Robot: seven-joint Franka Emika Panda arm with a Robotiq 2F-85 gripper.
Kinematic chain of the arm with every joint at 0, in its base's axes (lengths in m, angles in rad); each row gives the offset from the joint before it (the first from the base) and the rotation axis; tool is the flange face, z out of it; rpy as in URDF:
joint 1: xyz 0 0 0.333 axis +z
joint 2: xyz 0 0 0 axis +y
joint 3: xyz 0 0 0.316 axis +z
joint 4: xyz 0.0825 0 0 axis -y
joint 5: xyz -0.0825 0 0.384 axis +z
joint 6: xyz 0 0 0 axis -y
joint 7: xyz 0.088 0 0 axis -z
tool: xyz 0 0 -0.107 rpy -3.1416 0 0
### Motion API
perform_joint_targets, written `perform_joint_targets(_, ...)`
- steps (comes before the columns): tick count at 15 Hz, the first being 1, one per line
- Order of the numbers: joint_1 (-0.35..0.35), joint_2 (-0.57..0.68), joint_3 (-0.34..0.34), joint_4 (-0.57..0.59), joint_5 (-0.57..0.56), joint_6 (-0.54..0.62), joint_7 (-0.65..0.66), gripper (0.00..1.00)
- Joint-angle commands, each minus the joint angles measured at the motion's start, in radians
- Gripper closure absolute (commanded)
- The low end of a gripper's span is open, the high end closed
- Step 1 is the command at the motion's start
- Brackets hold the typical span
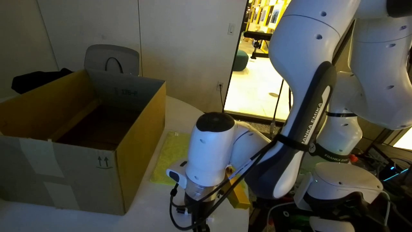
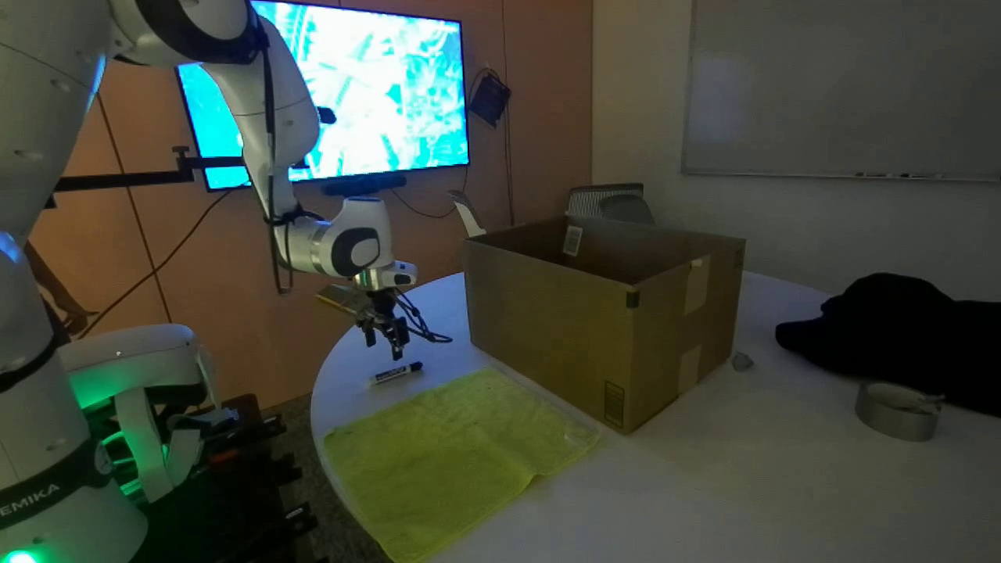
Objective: Put the black marker in the yellow fabric, wrap it and put it in the box
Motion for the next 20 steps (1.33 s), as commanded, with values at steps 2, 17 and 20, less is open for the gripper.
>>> perform_joint_targets(2,0.037,-0.057,-0.044,-0.051,0.001,0.013,0.009,0.0)
perform_joint_targets(17,-0.045,0.069,-0.019,-0.04,0.127,0.064,-0.02,0.26)
perform_joint_targets(20,-0.053,0.048,-0.003,-0.039,0.134,0.037,-0.033,0.47)
